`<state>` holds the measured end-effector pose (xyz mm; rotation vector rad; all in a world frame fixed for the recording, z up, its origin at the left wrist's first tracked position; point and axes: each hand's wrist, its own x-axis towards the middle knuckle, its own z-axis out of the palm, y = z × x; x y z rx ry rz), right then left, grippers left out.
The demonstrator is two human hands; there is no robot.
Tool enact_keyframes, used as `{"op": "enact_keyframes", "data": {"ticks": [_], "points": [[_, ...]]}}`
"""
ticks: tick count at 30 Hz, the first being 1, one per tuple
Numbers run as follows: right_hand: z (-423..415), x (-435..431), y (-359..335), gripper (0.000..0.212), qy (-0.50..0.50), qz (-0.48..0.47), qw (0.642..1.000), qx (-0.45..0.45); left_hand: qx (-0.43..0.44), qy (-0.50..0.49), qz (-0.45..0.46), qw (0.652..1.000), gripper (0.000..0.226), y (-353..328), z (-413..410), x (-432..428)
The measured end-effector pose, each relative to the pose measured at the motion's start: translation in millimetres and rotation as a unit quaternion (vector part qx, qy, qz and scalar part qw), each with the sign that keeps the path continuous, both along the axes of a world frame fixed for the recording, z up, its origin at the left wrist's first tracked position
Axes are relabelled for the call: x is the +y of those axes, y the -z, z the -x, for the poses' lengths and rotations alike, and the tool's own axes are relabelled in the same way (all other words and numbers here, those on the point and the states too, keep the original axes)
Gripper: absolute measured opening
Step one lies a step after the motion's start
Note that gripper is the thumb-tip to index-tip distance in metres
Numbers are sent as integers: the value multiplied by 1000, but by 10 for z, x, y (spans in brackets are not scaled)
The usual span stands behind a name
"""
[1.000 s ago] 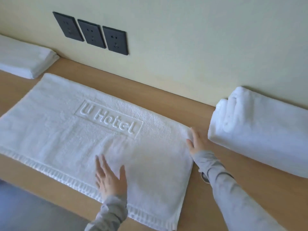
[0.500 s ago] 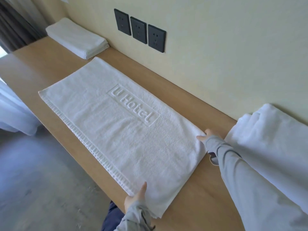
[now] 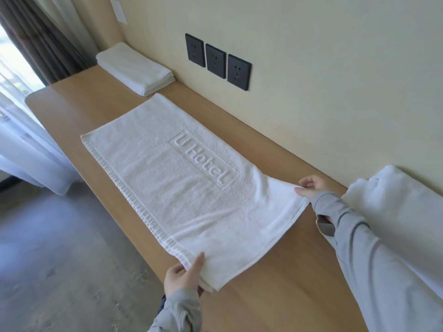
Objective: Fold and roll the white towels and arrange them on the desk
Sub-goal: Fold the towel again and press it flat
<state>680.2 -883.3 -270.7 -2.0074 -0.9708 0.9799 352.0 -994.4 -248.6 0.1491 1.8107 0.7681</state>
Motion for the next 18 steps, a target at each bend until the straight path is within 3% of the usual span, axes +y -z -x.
{"op": "enact_keyframes", "data": {"ticks": [3,7,9,13,16,18], "points": [[125,101,-263,20,1,-70,996,51,-12,-41,-61,997,58,-178,127,148],[340,334,-585,14,21,-128,982,140,-57,6,-164,985,12,-405,356,339],[496,511,-727,10,41,-160,968,190,-102,14,-202,974,4,-484,520,488],[755,962,-953,3,33,-202,937,284,-162,71,-248,952,49,-626,882,882],[915,1306,-1070,26,-25,-177,944,278,-174,129,-290,932,59,-714,1193,1167],[1066,1559,-1141,43,-53,-153,962,219,-162,173,-293,926,86,-743,1399,1355]]}}
